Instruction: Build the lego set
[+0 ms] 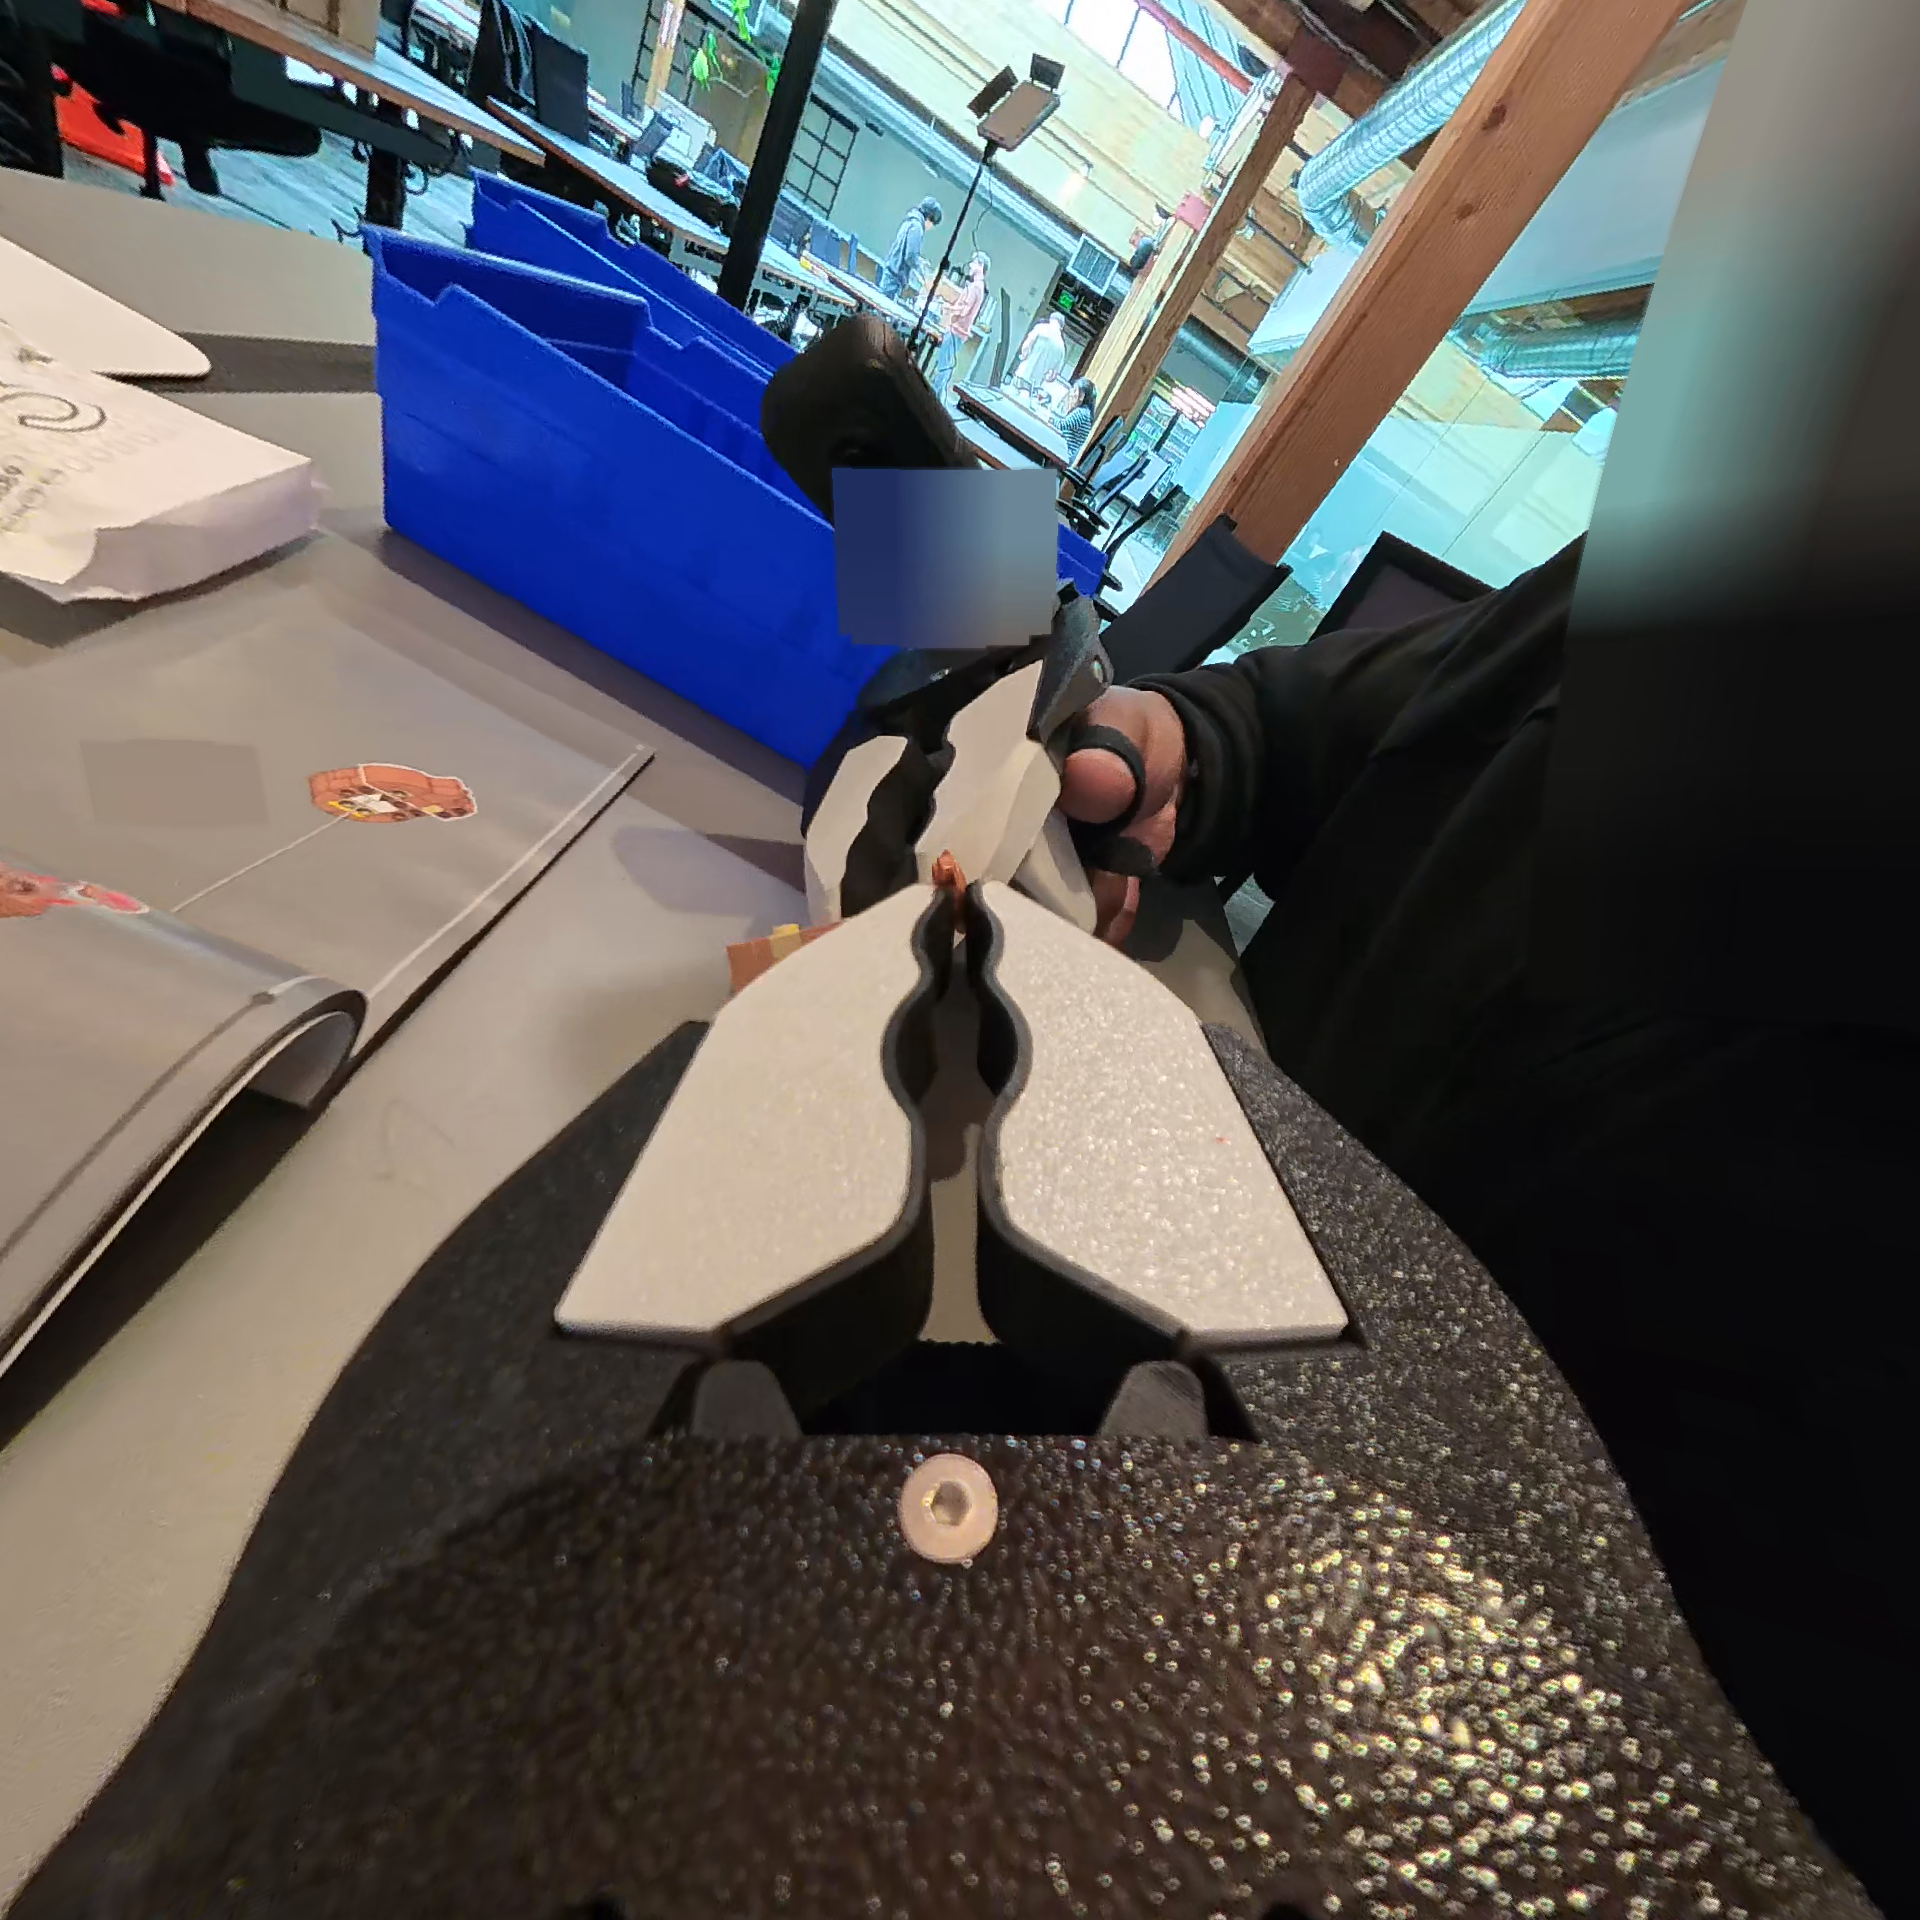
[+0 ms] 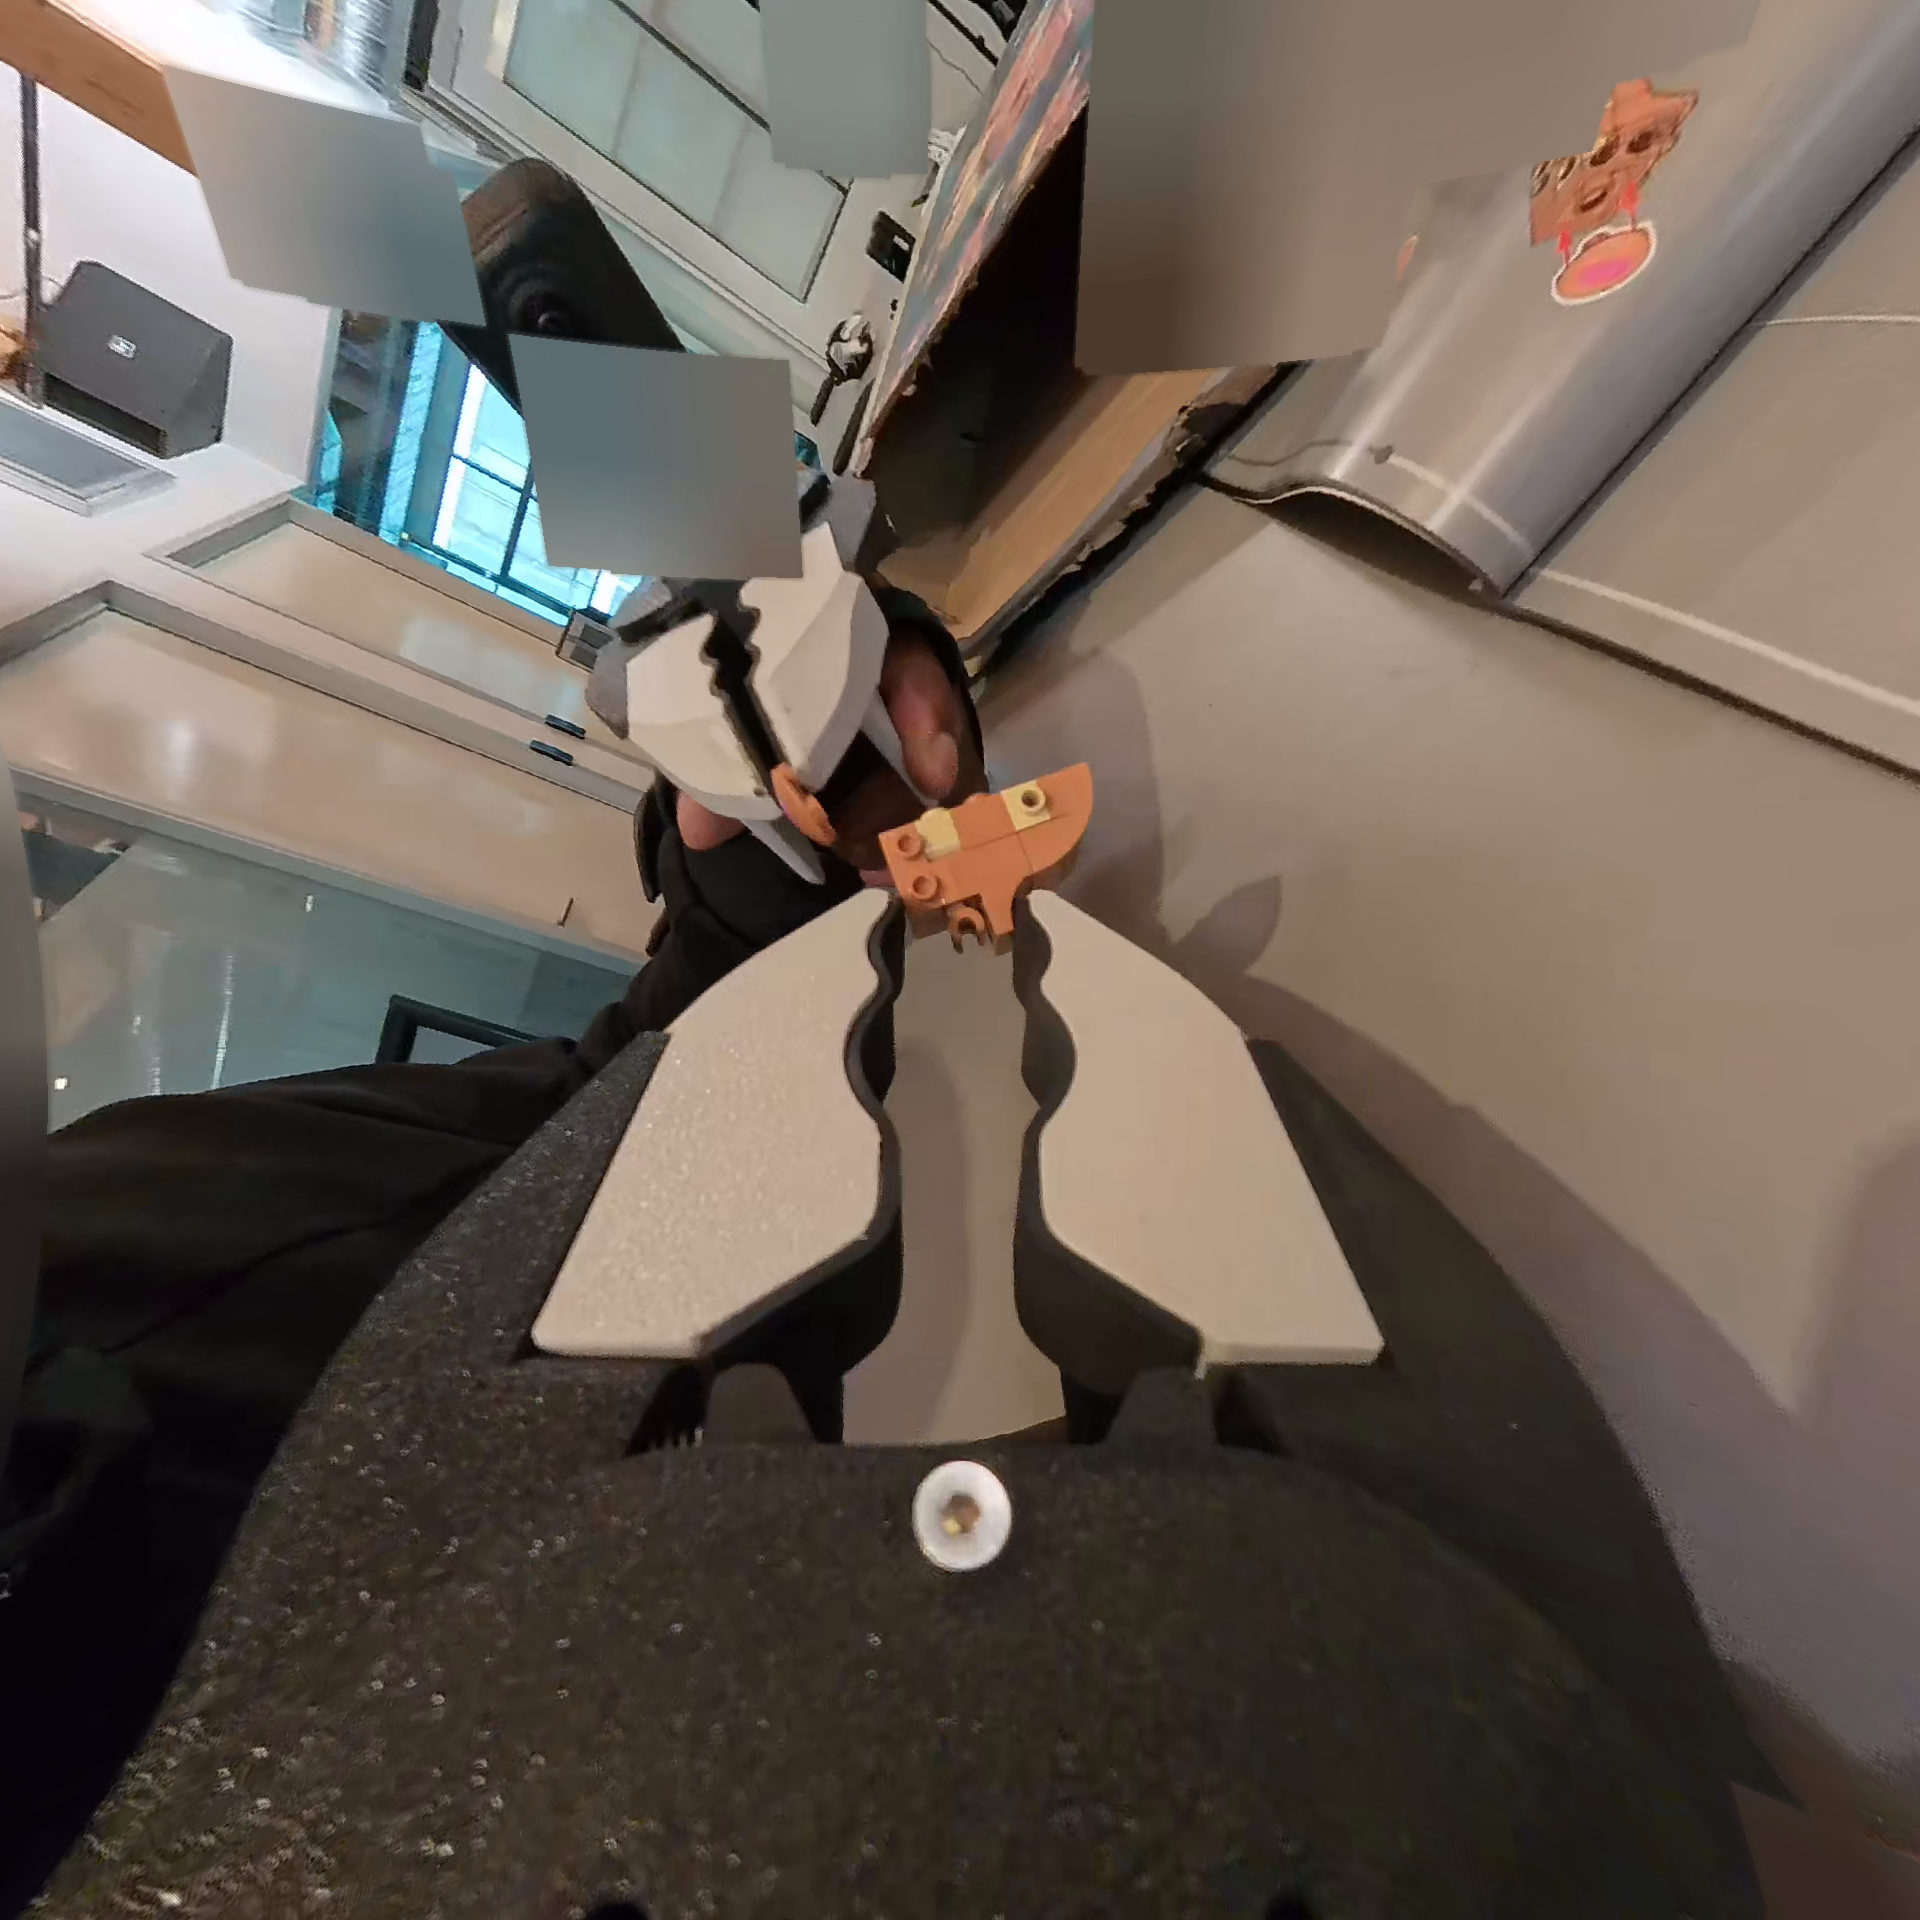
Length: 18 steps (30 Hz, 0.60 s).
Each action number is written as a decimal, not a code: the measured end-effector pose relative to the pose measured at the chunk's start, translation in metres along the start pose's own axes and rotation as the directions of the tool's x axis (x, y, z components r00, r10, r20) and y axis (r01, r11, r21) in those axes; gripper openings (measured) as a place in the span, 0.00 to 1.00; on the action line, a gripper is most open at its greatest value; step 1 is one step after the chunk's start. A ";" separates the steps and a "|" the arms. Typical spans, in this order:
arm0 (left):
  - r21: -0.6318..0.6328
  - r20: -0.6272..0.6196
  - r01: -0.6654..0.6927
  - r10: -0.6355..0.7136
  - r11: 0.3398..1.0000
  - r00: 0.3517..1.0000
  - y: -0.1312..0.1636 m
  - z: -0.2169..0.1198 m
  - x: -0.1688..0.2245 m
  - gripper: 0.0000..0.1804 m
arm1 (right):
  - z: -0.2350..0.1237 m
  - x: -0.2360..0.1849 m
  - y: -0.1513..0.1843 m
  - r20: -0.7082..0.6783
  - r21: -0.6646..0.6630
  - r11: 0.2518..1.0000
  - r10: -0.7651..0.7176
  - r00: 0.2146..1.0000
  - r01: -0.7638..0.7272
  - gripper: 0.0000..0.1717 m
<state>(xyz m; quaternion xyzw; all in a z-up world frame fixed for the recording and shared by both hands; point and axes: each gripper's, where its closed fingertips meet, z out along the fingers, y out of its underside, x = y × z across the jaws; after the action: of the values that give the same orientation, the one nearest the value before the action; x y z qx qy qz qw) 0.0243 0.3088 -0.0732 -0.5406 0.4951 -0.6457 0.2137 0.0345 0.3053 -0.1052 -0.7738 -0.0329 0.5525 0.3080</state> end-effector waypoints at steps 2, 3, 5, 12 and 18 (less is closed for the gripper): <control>-0.014 -0.003 0.004 -0.004 1.000 1.000 0.003 0.001 0.000 0.01 | 0.001 -0.003 -0.001 0.025 0.009 1.000 0.019 0.999 -0.019 0.11; -0.022 -0.005 0.007 -0.007 1.000 1.000 0.004 0.002 0.001 0.01 | 0.001 -0.003 -0.001 0.033 0.014 1.000 0.027 0.999 -0.028 0.11; -0.035 -0.012 0.009 -0.009 0.999 1.000 0.006 0.003 0.003 0.01 | 0.001 -0.001 -0.002 0.030 0.023 0.999 0.033 0.999 -0.033 0.11; -0.061 0.016 0.027 -0.026 0.998 1.000 0.012 0.002 -0.002 0.01 | 0.002 -0.003 -0.002 0.056 0.031 0.999 0.024 0.998 -0.026 0.11; -0.070 0.031 0.035 -0.033 0.997 0.999 0.016 0.002 -0.004 0.01 | 0.004 -0.002 0.000 0.063 0.033 0.999 0.033 0.997 -0.035 0.11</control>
<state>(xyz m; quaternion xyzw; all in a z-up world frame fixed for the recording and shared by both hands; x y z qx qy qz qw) 0.0234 0.3044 -0.0890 -0.5656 0.5051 -0.6233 0.1908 0.0302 0.3064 -0.1048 -0.7511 -0.0200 0.5822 0.3106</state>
